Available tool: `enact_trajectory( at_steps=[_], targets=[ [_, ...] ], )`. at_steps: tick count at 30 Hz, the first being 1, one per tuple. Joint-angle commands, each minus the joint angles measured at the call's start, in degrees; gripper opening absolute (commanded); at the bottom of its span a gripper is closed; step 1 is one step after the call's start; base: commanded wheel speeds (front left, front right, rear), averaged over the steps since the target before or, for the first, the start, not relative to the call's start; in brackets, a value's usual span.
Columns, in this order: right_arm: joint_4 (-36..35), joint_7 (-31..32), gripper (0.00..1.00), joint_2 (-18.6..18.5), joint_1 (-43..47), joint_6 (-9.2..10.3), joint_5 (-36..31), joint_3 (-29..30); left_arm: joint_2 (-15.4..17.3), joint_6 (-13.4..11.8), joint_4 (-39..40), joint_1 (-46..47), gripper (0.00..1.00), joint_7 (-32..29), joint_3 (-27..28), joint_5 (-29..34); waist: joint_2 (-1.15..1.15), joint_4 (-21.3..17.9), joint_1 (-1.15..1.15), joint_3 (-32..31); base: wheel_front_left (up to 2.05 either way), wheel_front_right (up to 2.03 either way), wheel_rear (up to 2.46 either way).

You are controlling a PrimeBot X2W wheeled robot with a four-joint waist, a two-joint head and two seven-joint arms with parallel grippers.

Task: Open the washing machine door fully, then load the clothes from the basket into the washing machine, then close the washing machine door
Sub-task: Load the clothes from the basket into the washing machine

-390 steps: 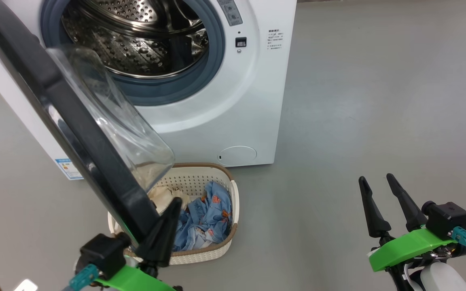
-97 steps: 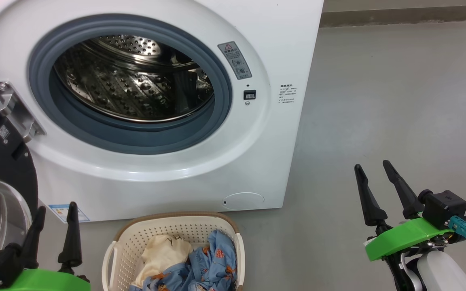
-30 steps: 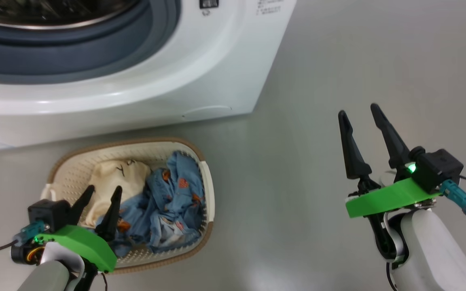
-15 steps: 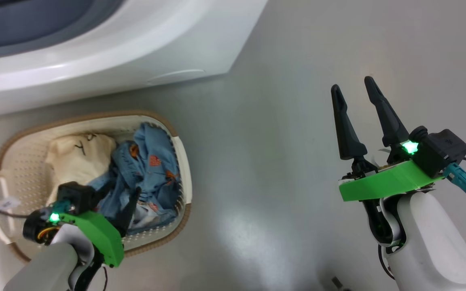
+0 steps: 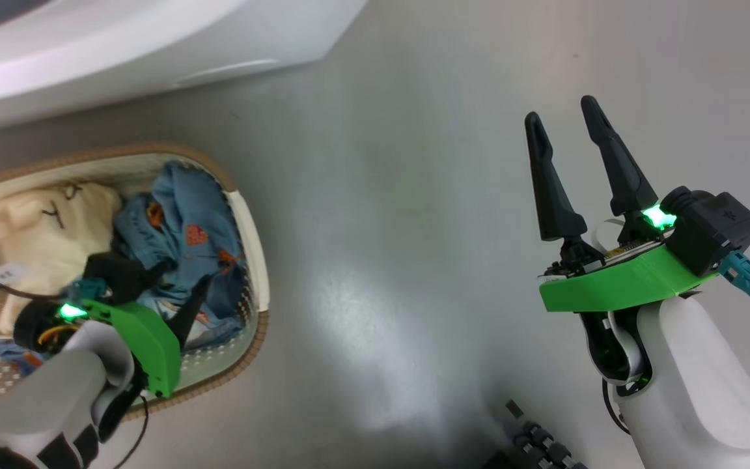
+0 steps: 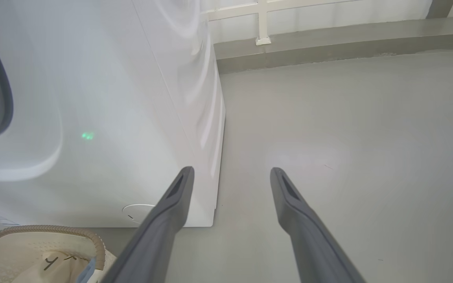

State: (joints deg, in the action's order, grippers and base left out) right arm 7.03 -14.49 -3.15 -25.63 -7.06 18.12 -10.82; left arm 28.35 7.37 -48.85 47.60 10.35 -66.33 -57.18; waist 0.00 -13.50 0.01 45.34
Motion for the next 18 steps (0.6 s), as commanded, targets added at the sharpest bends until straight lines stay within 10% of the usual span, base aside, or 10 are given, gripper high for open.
enact_trajectory(
  at_steps=[1, 18],
  targets=[
    [-1.7, -0.5, 1.00, 0.3, 0.9, -0.43, 0.4, -1.1, 2.2, 0.1, -0.3, 0.8, 1.00, 0.6, 0.0, -1.1, 0.00, -2.0, 0.00, 2.6, 0.00, 0.00, 0.00],
    [-4.4, -0.5, 1.00, 0.3, 1.5, -0.43, 2.5, -2.4, 5.3, 0.1, -6.3, 8.1, 1.00, -2.2, -5.5, -6.8, 0.00, -6.2, 0.00, 8.2, 0.00, 0.00, 0.00]
  ],
)
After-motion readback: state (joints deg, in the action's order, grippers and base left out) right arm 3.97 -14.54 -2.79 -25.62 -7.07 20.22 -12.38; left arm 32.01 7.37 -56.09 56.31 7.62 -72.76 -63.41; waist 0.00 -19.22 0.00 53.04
